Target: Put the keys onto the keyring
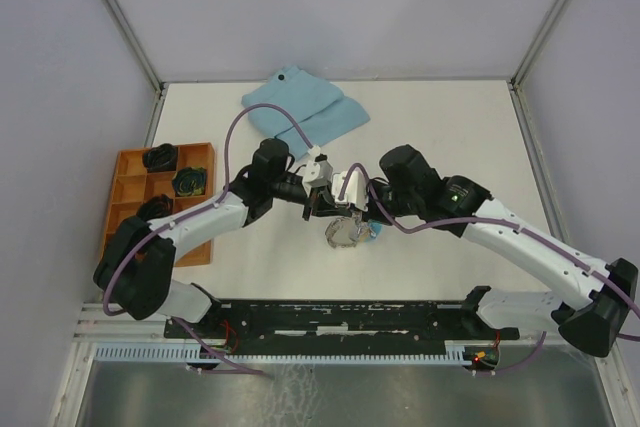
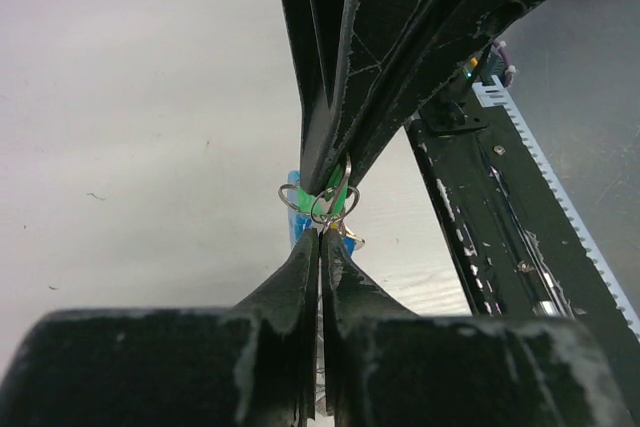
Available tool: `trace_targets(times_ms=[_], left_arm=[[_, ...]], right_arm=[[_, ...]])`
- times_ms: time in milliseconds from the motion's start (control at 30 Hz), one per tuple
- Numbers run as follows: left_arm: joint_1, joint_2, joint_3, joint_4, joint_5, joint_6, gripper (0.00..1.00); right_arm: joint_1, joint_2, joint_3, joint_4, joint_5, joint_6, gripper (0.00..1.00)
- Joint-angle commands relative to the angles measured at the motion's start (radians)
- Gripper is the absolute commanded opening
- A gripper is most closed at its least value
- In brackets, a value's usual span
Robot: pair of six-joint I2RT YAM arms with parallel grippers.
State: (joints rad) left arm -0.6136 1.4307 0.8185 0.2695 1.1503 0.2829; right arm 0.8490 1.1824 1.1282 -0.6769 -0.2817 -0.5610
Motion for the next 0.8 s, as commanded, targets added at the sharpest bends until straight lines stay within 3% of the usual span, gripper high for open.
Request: trace_targets(times_ms=[0,300,433,767], left_arm=[[-0.005,-0.040,0.020,-0.002,-0.108,-0.004,0.03],[-0.003,-0.153,-0.096,0.212,-0.335,-0.161,0.03],[-0.003,-0.184,-0.150,0.363,-0.373,-0.248,0.03],[-0.027,-0.264,-0.228,0.455,-0.508,-0.244,0.03]], right_arm=[[0.003,-0.050,0.054,0.002,0.044,0.042,0.01],[0.004,-0.039,0.080,-0.124,0.145,0.193,0.01],[0.004,-0.014,0.075,-0.133,0.166,0.246,0.01],[0.004,0.047,0.066,-0.109,0.162,0.335,0.01]])
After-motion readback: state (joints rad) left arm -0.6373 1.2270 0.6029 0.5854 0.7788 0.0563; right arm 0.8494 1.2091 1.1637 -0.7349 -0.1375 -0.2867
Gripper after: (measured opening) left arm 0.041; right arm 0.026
